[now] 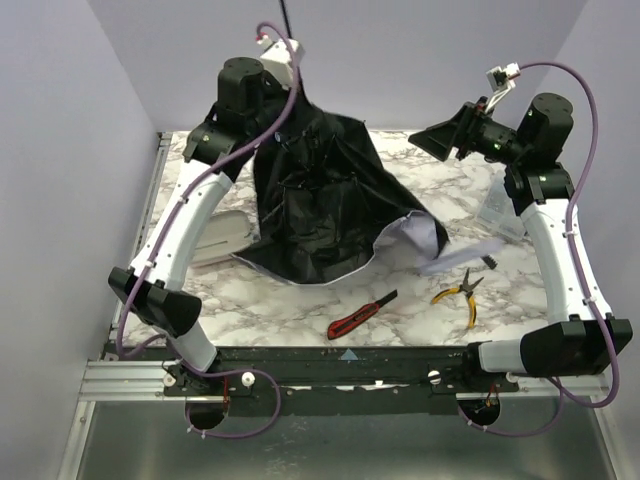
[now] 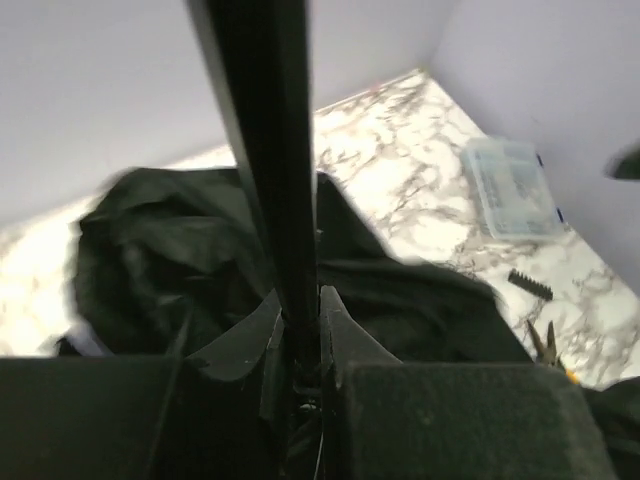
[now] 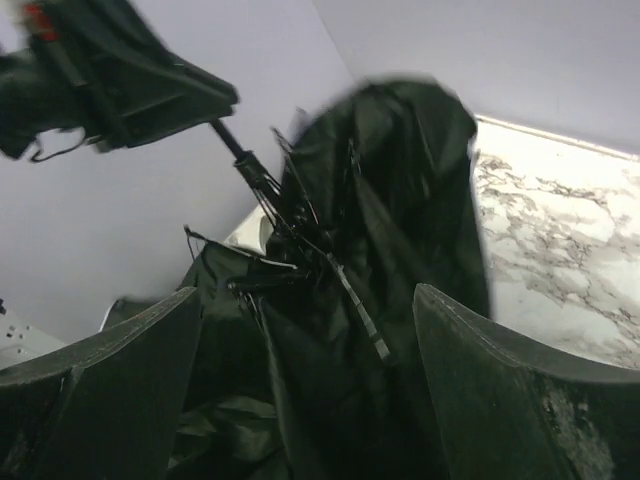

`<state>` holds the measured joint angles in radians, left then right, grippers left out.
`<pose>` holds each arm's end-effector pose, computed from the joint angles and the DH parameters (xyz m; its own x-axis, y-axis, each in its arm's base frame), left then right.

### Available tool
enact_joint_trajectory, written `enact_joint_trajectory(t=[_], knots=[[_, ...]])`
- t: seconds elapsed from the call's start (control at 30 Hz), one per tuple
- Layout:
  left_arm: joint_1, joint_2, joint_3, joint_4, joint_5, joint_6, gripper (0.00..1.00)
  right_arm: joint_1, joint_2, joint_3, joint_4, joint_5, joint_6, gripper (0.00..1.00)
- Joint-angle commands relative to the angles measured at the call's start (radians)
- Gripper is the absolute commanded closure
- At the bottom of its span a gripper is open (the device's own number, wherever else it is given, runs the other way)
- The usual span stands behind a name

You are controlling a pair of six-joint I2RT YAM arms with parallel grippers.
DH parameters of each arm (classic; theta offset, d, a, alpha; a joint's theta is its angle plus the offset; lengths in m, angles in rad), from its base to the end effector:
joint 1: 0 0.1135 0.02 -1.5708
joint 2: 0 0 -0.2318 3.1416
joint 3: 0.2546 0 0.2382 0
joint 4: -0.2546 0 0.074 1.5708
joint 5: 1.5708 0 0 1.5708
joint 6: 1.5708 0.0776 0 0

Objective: Open the umbrella

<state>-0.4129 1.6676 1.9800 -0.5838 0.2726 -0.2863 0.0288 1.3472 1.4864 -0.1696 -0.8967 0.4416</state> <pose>0.3457 -0.1743 0.4323 -0.4118 -0.1165 -0.9038 0.5293 0.7768 -0.3413 0.3091 0.0696 0.4272 -0.3688 0.2563 -0.8935 -0.7090 0.5441 0.4487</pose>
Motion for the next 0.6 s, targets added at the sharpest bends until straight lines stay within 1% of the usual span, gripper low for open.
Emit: enact_joint_trajectory(t=[0.0, 0.03, 0.07, 0.1, 0.13, 0.2, 0.27, 0.37, 0.47, 0.57], knots=[[-0.252, -0.106, -0.017, 0.096, 0.07, 0.313, 1.0, 0.002, 0.009, -0.018, -0.028, -0.021, -0.072, 0.17], [-0.25, -0.149, -0.136, 0.197, 0.093, 0.3, 1.0, 0.001, 0.016, -0.013, -0.049, -0.017, -0.107, 0.21], [-0.232, -0.194, -0.219, 0.313, 0.148, 0.278, 1.0, 0.001, 0.026, -0.006, -0.069, -0.009, -0.137, 0.27], [-0.221, -0.218, -0.293, 0.374, 0.202, 0.277, 1.0, 0.001, 0.033, -0.001, -0.086, -0.001, -0.155, 0.32], [-0.231, -0.229, -0.316, 0.386, 0.21, 0.35, 1.0, 0.002, 0.039, 0.002, -0.089, -0.005, -0.159, 0.38], [-0.248, -0.222, -0.327, 0.365, 0.21, 0.409, 1.0, 0.003, 0.047, 0.003, -0.087, -0.04, -0.162, 0.48], [-0.248, -0.203, -0.313, 0.349, 0.214, 0.424, 1.0, 0.018, 0.041, -0.016, -0.086, -0.062, -0.153, 0.55], [-0.247, -0.186, -0.321, 0.369, 0.241, 0.435, 1.0, 0.062, 0.017, -0.083, -0.093, -0.078, -0.156, 0.6], [-0.249, -0.175, -0.324, 0.376, 0.332, 0.443, 1.0, 0.13, 0.008, -0.144, -0.072, -0.071, -0.154, 0.65], [-0.249, -0.172, -0.337, 0.388, 0.402, 0.449, 1.0, 0.186, 0.031, -0.158, -0.045, -0.043, -0.153, 0.71]])
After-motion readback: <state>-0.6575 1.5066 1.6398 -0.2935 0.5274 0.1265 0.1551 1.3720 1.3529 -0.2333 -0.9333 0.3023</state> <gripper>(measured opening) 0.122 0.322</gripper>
